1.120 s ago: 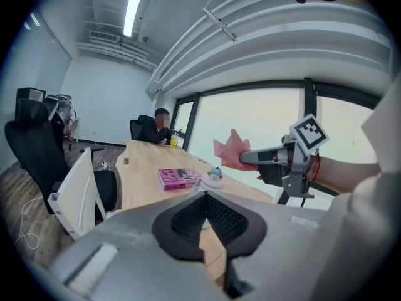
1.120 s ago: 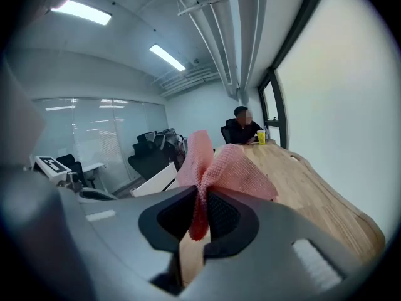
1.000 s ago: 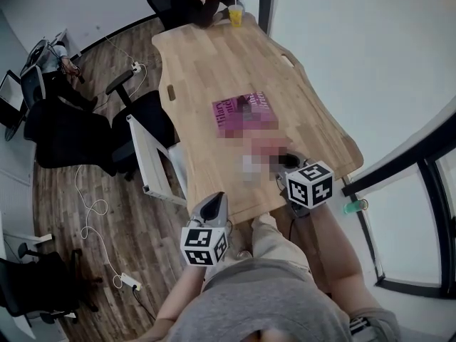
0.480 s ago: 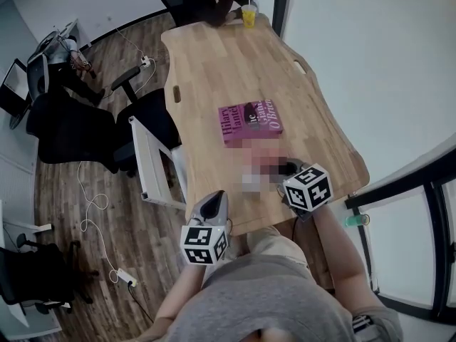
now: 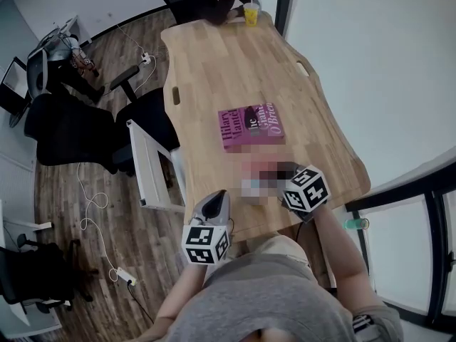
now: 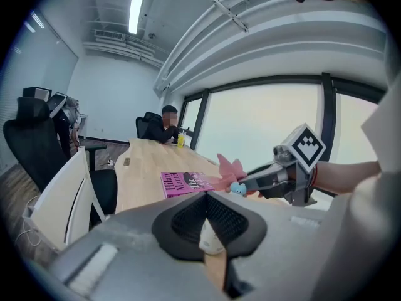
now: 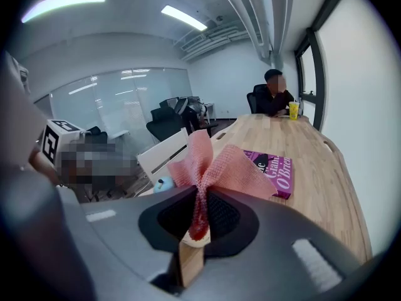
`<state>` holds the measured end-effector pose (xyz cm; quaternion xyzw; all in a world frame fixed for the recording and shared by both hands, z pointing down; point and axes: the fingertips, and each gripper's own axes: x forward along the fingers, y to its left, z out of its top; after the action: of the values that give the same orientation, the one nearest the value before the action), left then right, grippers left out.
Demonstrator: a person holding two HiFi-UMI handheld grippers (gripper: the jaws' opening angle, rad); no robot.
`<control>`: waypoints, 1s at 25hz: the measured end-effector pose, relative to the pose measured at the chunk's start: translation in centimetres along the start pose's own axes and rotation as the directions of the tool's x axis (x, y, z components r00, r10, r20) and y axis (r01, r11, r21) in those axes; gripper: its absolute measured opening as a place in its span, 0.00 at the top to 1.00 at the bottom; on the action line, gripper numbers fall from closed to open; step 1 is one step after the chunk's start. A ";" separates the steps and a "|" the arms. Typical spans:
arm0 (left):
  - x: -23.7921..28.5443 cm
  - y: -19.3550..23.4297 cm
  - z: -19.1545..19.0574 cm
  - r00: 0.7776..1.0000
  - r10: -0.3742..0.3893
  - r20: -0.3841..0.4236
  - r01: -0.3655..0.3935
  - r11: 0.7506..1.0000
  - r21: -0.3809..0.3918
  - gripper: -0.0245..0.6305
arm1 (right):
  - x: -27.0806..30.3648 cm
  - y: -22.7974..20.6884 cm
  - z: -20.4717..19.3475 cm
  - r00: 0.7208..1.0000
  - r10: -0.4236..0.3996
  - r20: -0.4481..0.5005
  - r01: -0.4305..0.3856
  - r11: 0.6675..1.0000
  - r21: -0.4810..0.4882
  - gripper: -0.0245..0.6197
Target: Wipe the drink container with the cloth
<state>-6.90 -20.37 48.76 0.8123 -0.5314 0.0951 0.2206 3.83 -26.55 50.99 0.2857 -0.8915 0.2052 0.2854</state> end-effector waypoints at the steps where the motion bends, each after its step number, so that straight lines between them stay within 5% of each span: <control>1: 0.2 0.0 0.1 1.000 0.000 -0.002 0.000 1.000 0.000 0.96 | 0.2 -0.2 -0.1 1.000 0.003 -0.010 -0.003 1.000 -0.005 0.92; 25: 2.9 0.8 0.2 0.999 0.019 -0.030 -0.020 1.000 -0.017 0.96 | 3.6 -1.9 -4.4 0.975 0.122 -0.183 -0.130 0.991 -0.030 0.92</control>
<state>-6.40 -23.07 49.94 0.8036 -0.5368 0.1046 0.2347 4.32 -27.08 56.89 0.2026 -0.8824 0.2292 0.3575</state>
